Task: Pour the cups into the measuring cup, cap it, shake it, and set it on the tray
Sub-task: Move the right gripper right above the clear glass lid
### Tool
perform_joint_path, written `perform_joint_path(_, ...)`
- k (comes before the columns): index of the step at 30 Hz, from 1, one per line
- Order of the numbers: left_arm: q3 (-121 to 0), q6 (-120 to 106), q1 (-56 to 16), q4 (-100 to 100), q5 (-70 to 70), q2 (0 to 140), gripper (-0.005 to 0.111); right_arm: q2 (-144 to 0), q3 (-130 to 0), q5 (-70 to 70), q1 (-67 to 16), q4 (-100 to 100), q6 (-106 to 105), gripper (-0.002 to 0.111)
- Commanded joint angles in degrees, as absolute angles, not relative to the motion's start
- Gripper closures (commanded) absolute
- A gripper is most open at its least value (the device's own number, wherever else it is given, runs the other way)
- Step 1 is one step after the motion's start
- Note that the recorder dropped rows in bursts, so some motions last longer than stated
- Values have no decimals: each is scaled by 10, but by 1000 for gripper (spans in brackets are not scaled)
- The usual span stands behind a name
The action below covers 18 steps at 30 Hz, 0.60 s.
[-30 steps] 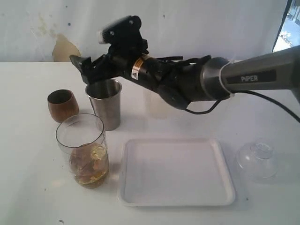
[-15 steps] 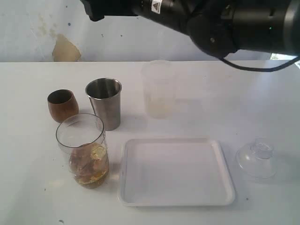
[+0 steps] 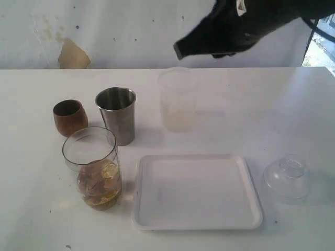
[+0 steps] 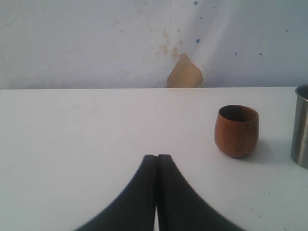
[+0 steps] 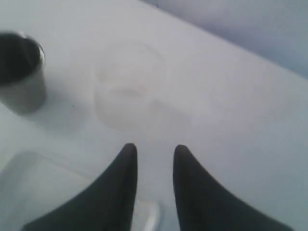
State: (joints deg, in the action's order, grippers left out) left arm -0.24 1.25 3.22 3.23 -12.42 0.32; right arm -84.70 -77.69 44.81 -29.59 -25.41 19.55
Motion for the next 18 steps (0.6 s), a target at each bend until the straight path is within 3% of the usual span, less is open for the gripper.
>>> perform_joint_path(1, 0, 13, 29, 35, -117, 0, 107, -839, -779, 661, -291, -287, 214, 83)
perform_joint_path(18, 0, 13, 29, 35, -117, 0, 107, -830, -730, 700, -291, -254, 248, 85)
